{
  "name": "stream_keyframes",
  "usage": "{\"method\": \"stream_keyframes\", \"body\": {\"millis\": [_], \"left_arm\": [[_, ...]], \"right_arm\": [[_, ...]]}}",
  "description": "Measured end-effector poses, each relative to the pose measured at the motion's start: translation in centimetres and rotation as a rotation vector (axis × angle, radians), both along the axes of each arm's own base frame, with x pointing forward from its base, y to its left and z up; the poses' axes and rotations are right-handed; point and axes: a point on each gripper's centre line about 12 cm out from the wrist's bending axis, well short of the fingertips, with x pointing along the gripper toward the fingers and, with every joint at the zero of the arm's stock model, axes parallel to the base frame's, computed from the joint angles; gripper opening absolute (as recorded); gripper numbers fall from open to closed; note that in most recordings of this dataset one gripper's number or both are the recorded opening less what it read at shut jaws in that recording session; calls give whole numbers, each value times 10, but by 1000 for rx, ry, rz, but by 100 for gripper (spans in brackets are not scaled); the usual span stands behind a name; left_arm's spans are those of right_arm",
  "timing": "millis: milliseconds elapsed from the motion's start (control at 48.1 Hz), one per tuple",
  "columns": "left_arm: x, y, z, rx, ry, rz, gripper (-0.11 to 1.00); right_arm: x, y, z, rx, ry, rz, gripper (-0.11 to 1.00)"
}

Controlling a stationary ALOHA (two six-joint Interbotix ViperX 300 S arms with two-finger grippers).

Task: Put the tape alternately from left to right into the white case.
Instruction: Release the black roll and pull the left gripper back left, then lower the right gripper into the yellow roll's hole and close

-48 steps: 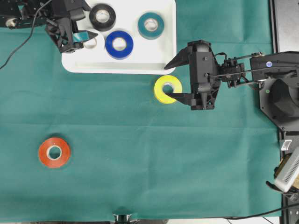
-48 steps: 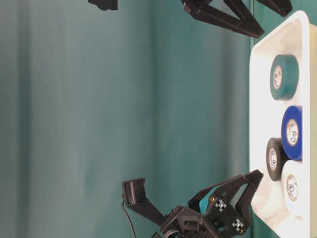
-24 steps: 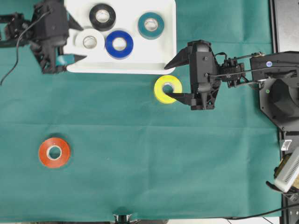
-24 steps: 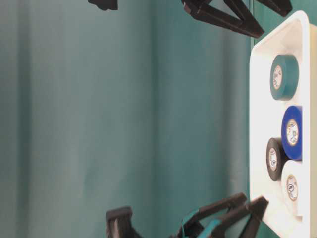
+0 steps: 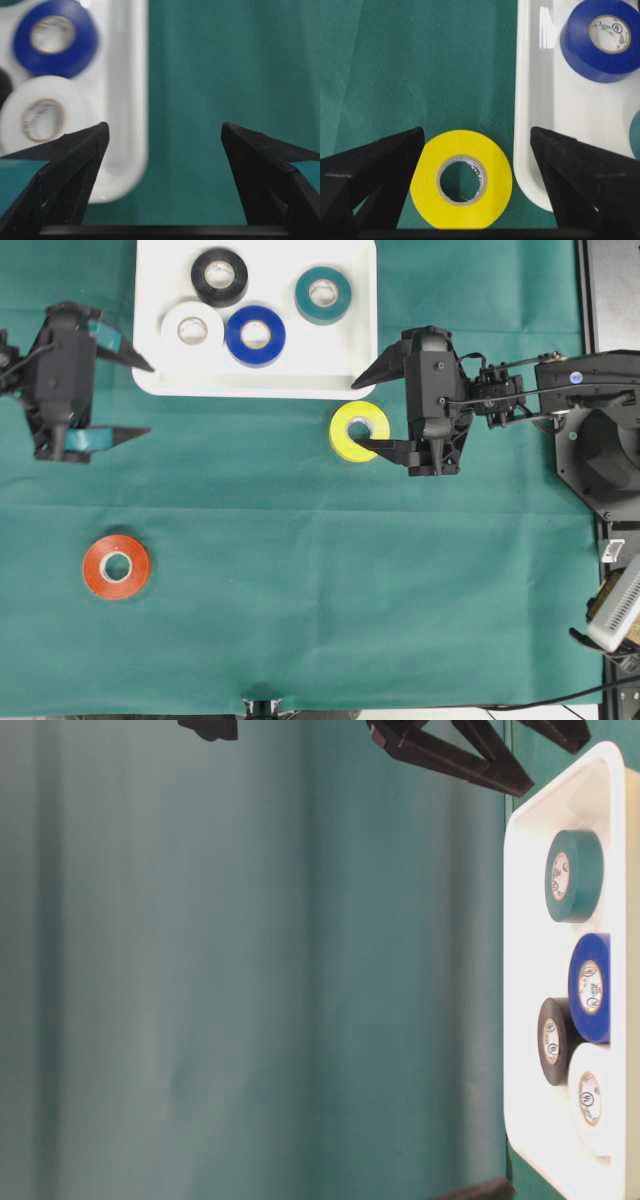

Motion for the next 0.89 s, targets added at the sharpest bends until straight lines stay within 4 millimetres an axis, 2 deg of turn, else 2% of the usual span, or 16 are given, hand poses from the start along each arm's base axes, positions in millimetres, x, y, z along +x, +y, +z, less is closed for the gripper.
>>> {"method": "stream_keyframes", "body": {"millis": [166, 499, 894], "left_arm": [[-6, -8, 1, 0, -3, -29, 98], [-8, -9, 1, -14, -5, -21, 98], [-11, -9, -1, -16, 3, -20, 98]], "right_arm": [[0, 0, 0, 0, 0, 0, 72], [0, 1, 0, -1, 0, 6, 72], [-11, 24, -12, 7, 38, 74, 72]]}}
